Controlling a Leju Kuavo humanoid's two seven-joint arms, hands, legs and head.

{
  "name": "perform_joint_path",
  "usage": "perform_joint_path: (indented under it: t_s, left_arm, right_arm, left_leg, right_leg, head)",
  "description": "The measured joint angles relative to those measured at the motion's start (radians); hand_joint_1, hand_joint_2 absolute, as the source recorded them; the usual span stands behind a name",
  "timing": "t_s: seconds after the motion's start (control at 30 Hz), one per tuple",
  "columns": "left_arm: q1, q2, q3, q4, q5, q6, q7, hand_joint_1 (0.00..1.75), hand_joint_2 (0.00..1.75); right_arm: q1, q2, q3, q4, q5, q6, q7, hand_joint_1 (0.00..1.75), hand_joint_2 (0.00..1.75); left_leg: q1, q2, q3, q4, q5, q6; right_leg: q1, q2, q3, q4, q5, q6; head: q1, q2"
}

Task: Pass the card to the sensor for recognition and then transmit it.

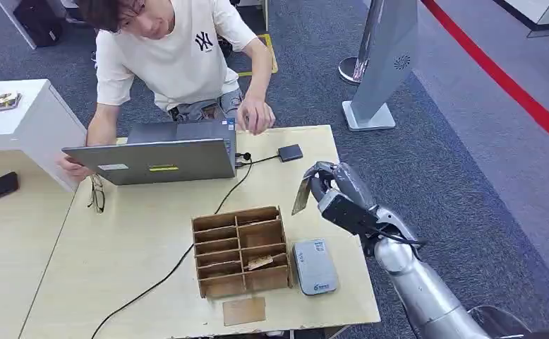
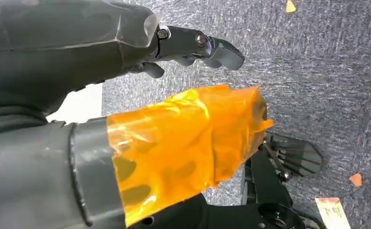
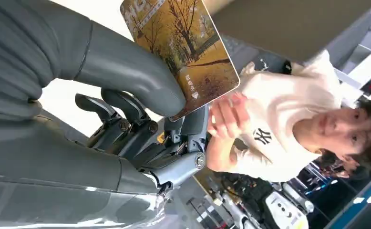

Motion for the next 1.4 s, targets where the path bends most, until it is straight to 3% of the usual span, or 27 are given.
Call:
perform_joint_path:
  t_s: [0.27,0.4,0.7,1.0,1.03,1.07,1.1,1.13,1.4]
  left_arm:
    - [0.0,0.0,-0.011,0.0,-0.009,-0.008,0.0,0.0,0.0]
    - [0.0,0.0,-0.019,0.0,-0.024,-0.011,0.002,0.0,0.0]
    - [-0.002,-0.002,-0.05,0.0,-0.066,-0.02,0.01,0.0,0.0]
    - [-0.002,-0.005,-0.064,0.0,-0.079,-0.023,0.014,0.0,0.0]
    - [-0.002,-0.005,-0.064,0.0,-0.08,-0.022,0.018,0.0,0.0]
    - [-0.002,-0.005,-0.064,0.0,-0.081,-0.022,0.019,0.0,0.0]
    - [-0.002,-0.005,-0.064,0.0,-0.082,-0.022,0.02,0.0,0.0]
    - [-0.002,-0.005,-0.064,0.0,-0.082,-0.023,0.021,0.0,0.0]
    - [-0.002,-0.005,-0.064,0.0,-0.09,-0.024,0.02,0.0,0.0]
  right_arm:
    - [-0.093,0.032,0.016,0.047,-0.008,0.005,0.023,1.75,1.75]
    - [-0.178,0.062,0.026,0.099,-0.015,-0.016,0.067,1.75,1.75]
    - [-0.346,0.205,0.091,0.27,0.098,-0.146,0.167,1.75,1.75]
    - [-0.35,0.305,0.176,0.387,0.293,-0.303,0.209,1.75,1.75]
    - [-0.344,0.311,0.184,0.397,0.314,-0.314,0.214,1.48,1.75]
    - [-0.339,0.315,0.193,0.408,0.337,-0.326,0.219,0.77,1.75]
    - [-0.333,0.319,0.199,0.417,0.355,-0.336,0.221,0.19,1.75]
    - [-0.326,0.322,0.202,0.423,0.372,-0.346,0.225,0.0,1.75]
    - [-0.266,0.329,0.23,0.465,0.514,-0.425,0.246,0.0,1.75]
  left_leg:
    - [0.0,0.0,0.0,0.0,0.0,0.0]
    - [0.0,0.0,0.0,0.0,0.0,0.0]
    - [0.0,0.0,0.0,0.0,0.001,-0.001]
    - [0.0,0.0,0.0,0.0,0.001,-0.001]
    - [0.0,0.0,0.0,0.0,0.001,-0.001]
    - [0.0,0.0,0.0,0.0,0.001,-0.001]
    - [0.0,0.0,0.0,0.0,0.001,-0.001]
    - [0.0,-0.001,0.0,0.0,0.001,-0.001]
    - [0.0,0.0,0.0,0.0,0.001,-0.001]
  right_leg:
    - [0.0,0.0,0.0,0.001,0.0,0.0]
    - [0.0,0.0,0.0,0.001,0.0,0.0]
    - [0.0,0.0,-0.001,0.002,0.0,0.0]
    - [0.0,0.0,-0.001,0.002,0.0,0.0]
    - [0.0,0.0,-0.001,0.002,0.0,0.0]
    - [0.0,0.0,-0.001,0.002,0.0,0.0]
    - [0.0,0.0,-0.001,0.002,0.0,0.0]
    - [0.0,0.0,-0.001,0.002,0.0,0.0]
    - [0.0,0.0,-0.001,0.001,0.0,0.0]
  head:
    - [0.0,0.0]
    - [0.0,0.0]
    - [0.0,0.0]
    - [0.0,0.0]
    - [0.0,0.0]
    - [0.0,0.0]
    - [0.0,0.0]
    - [0.0,0.0]
    - [0.0,0.0]
